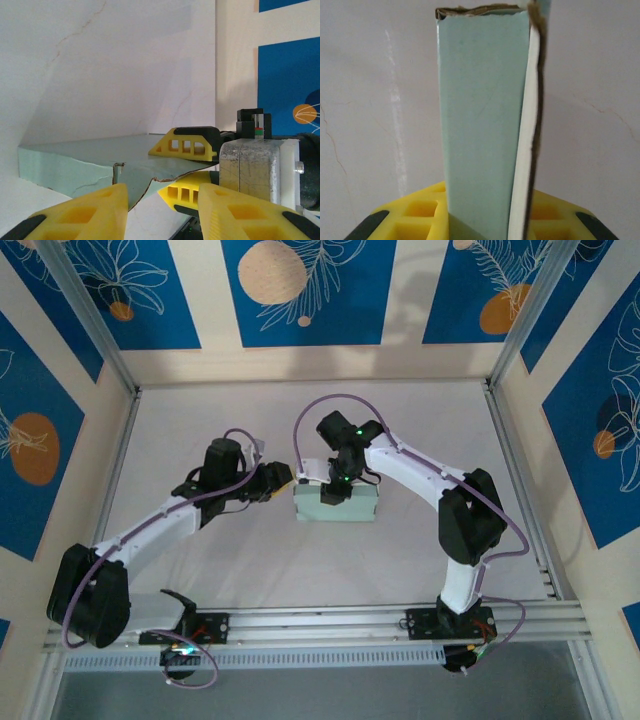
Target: Fold the paper box
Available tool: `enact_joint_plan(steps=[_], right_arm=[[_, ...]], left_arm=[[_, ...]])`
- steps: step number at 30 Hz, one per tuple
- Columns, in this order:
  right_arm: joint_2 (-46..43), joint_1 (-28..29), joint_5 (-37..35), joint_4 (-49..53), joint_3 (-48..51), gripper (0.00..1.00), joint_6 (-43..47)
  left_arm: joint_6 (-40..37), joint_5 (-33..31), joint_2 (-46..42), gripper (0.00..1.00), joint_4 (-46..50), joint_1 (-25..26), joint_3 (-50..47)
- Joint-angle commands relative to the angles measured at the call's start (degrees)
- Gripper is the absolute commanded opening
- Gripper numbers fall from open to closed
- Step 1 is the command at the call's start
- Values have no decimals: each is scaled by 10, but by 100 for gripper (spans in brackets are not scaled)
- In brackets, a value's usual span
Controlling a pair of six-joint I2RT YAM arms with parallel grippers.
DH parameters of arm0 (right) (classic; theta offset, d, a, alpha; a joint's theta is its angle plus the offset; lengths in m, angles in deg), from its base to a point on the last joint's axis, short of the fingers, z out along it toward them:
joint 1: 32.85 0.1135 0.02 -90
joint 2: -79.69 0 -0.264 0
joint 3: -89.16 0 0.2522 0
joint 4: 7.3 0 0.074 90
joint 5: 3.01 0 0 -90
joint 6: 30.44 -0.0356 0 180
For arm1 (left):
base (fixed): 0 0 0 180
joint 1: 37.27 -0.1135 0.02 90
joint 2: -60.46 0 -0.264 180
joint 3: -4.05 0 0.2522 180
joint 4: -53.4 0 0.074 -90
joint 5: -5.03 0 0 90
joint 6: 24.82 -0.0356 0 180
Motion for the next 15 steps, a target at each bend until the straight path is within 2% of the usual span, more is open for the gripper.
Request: enact_joint_plan(steps=[1, 9, 15], right_arm=[[8, 12, -24, 11, -12, 7, -4], [-9, 14, -30, -10, 1, 7, -7], [-23, 17, -32, -32, 24, 7, -10]], left_arm=[[27, 32, 11, 41, -49, 17, -8], [49, 5, 12, 36, -59, 18, -20], [86, -13, 23, 37, -84, 17, -31]])
